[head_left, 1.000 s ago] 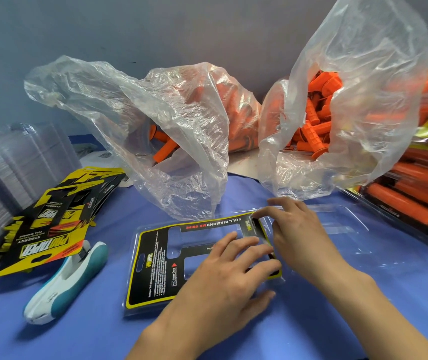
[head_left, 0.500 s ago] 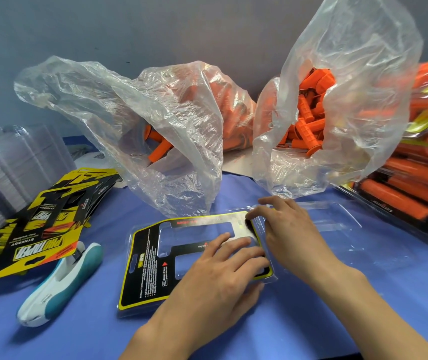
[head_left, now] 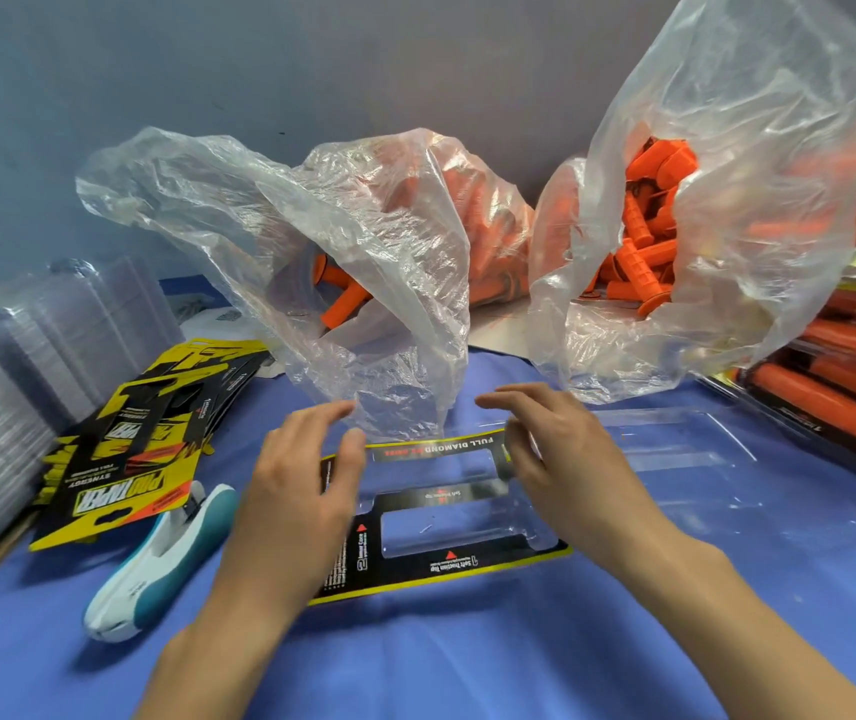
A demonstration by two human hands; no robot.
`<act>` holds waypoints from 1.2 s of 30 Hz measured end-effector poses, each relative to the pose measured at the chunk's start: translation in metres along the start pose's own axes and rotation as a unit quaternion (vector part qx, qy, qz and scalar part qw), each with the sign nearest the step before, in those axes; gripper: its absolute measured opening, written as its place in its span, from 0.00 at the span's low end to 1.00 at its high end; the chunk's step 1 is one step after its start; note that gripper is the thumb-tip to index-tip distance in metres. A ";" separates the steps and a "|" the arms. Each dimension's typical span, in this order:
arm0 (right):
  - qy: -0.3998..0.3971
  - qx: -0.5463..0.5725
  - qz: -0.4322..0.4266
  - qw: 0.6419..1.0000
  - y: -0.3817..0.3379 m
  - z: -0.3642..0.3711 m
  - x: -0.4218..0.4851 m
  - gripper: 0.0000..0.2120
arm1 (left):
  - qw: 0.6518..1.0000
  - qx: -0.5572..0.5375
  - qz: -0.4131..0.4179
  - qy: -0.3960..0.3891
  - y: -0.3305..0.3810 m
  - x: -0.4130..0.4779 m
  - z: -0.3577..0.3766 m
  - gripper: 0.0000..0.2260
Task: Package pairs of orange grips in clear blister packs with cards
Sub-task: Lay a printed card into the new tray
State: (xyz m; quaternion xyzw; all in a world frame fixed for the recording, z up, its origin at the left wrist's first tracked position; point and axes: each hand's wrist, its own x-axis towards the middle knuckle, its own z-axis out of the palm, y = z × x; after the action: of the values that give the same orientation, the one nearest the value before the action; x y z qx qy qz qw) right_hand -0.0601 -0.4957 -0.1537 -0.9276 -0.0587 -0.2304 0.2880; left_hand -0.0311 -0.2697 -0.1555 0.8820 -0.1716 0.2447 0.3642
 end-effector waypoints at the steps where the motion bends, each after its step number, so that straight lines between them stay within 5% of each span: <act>1: -0.009 0.004 -0.015 1.000 -0.005 0.004 0.001 0.17 | 0.999 0.006 -0.039 0.007 -0.010 0.002 -0.004 0.11; 5: -0.084 -0.044 -0.055 0.994 -0.017 0.022 0.003 0.19 | 0.990 0.007 -0.136 -0.022 -0.030 0.002 -0.012 0.14; 11: -0.187 -0.089 -0.079 0.975 -0.019 0.039 0.001 0.27 | 0.983 0.070 0.049 -0.162 -0.021 -0.012 -0.015 0.29; 16: -0.192 -0.107 -0.081 0.972 -0.015 0.042 -0.001 0.28 | 0.955 0.128 0.067 -0.261 -0.031 -0.018 -0.010 0.34; 29: -0.184 -0.065 -0.067 0.978 -0.009 0.040 -0.002 0.22 | 0.948 0.172 0.057 -0.263 -0.048 -0.018 -0.024 0.32; 36: -0.147 0.072 -0.030 0.986 -0.014 0.031 0.001 0.17 | 0.964 0.142 0.053 -0.218 -0.049 -0.017 -0.028 0.28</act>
State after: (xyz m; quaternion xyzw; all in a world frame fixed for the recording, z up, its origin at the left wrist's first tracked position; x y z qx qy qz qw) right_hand -0.0497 -0.4669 -0.1691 -0.9259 -0.1446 -0.0954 0.3356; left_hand -0.0302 -0.2137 -0.1752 0.9464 -0.2568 0.0868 0.1757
